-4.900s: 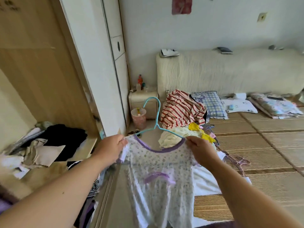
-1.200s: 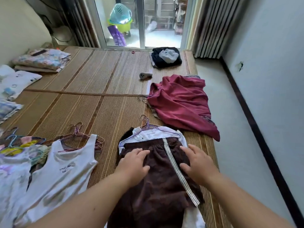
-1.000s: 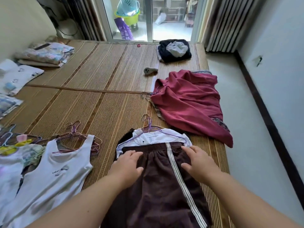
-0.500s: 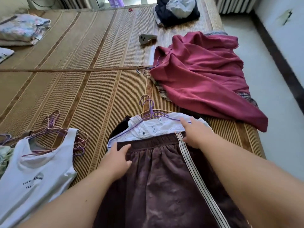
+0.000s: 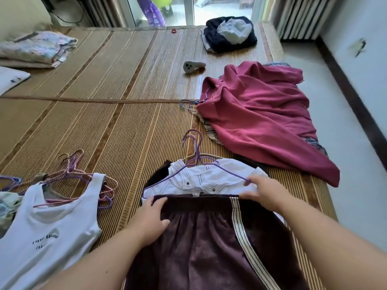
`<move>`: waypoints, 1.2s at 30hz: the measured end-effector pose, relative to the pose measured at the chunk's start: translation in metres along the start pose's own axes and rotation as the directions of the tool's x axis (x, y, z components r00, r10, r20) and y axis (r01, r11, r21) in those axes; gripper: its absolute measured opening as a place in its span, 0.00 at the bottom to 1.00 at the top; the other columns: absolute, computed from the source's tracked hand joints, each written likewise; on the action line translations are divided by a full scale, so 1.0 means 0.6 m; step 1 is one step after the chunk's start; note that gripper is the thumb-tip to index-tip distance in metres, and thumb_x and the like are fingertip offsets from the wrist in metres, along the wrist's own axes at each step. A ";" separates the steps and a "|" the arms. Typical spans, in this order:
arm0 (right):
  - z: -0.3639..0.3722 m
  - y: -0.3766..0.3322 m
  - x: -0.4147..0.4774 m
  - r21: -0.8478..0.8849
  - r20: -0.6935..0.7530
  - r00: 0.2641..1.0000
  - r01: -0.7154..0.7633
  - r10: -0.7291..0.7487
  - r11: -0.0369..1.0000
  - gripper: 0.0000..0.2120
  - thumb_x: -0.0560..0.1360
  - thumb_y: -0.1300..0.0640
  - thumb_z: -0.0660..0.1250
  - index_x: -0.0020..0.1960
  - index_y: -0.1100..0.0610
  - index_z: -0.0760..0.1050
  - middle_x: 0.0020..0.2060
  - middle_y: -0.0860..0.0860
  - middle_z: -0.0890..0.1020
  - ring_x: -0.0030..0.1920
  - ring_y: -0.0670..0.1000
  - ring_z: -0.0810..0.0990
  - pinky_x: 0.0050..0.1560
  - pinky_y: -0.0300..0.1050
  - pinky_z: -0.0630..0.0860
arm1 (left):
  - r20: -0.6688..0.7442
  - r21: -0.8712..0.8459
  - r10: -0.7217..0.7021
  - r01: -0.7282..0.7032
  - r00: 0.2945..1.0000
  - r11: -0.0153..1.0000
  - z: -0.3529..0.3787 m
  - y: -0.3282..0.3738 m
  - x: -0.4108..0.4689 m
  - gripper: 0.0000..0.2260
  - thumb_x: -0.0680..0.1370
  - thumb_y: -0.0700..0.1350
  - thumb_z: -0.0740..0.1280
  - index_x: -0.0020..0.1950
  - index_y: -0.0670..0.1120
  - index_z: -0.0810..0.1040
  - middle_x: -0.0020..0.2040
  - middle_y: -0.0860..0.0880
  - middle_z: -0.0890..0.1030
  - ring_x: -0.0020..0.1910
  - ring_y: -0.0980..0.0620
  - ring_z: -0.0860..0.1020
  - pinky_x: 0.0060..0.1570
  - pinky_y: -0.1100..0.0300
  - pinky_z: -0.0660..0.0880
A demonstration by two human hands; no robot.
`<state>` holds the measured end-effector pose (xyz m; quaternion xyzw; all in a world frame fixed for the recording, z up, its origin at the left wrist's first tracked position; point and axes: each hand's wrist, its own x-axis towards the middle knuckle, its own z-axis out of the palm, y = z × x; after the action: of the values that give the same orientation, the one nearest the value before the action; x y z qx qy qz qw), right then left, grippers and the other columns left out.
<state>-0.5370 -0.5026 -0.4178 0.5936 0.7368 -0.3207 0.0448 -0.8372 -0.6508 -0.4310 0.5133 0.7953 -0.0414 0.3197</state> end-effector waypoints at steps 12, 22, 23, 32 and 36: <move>-0.175 -0.133 -0.307 0.438 -0.107 0.966 0.260 -0.237 0.861 0.09 0.75 0.55 0.68 0.42 0.41 0.82 0.40 0.41 0.84 0.44 0.41 0.81 0.53 0.42 0.74 | -0.262 -0.181 0.111 -0.162 0.959 0.970 -0.236 0.036 -0.256 0.08 0.81 0.52 0.57 0.54 0.59 0.75 0.58 0.52 0.77 0.64 0.48 0.71 0.65 0.44 0.65; -0.239 -0.278 -0.460 0.407 -0.160 0.918 0.396 -0.363 0.823 0.09 0.75 0.52 0.68 0.42 0.37 0.80 0.39 0.45 0.84 0.44 0.47 0.82 0.52 0.49 0.76 | -0.347 -0.360 -0.011 -0.122 0.938 0.925 -0.336 -0.031 -0.513 0.11 0.81 0.52 0.57 0.42 0.53 0.73 0.41 0.52 0.78 0.43 0.51 0.75 0.43 0.54 0.69; -0.239 -0.299 -0.461 0.388 -0.166 0.912 0.411 -0.376 0.825 0.10 0.75 0.52 0.68 0.41 0.36 0.80 0.37 0.42 0.83 0.42 0.44 0.81 0.49 0.46 0.76 | -0.356 -0.374 -0.035 -0.108 0.934 0.921 -0.347 -0.045 -0.528 0.10 0.81 0.52 0.58 0.42 0.53 0.74 0.41 0.51 0.78 0.43 0.51 0.75 0.42 0.55 0.68; -0.218 -0.503 -0.383 0.226 -0.148 0.901 0.433 -0.409 0.873 0.08 0.77 0.56 0.64 0.42 0.46 0.78 0.34 0.46 0.81 0.38 0.48 0.78 0.41 0.44 0.72 | -0.430 -0.425 -0.136 -0.067 0.893 0.903 -0.469 -0.173 -0.521 0.11 0.80 0.49 0.62 0.39 0.55 0.76 0.44 0.45 0.82 0.46 0.47 0.78 0.48 0.53 0.72; -0.189 -0.590 -0.296 0.150 -0.159 0.930 0.354 -0.331 0.923 0.06 0.77 0.54 0.64 0.45 0.48 0.79 0.36 0.46 0.81 0.40 0.49 0.78 0.41 0.44 0.71 | -0.409 -0.407 -0.120 -0.063 0.905 0.911 -0.518 -0.247 -0.416 0.09 0.80 0.50 0.62 0.40 0.55 0.76 0.42 0.50 0.81 0.44 0.48 0.78 0.47 0.51 0.73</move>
<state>-0.7692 -0.6246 -0.1003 0.4767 0.7995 -0.3477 -0.1131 -1.0397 -0.7949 -0.0862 0.4190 0.8440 0.2349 0.2387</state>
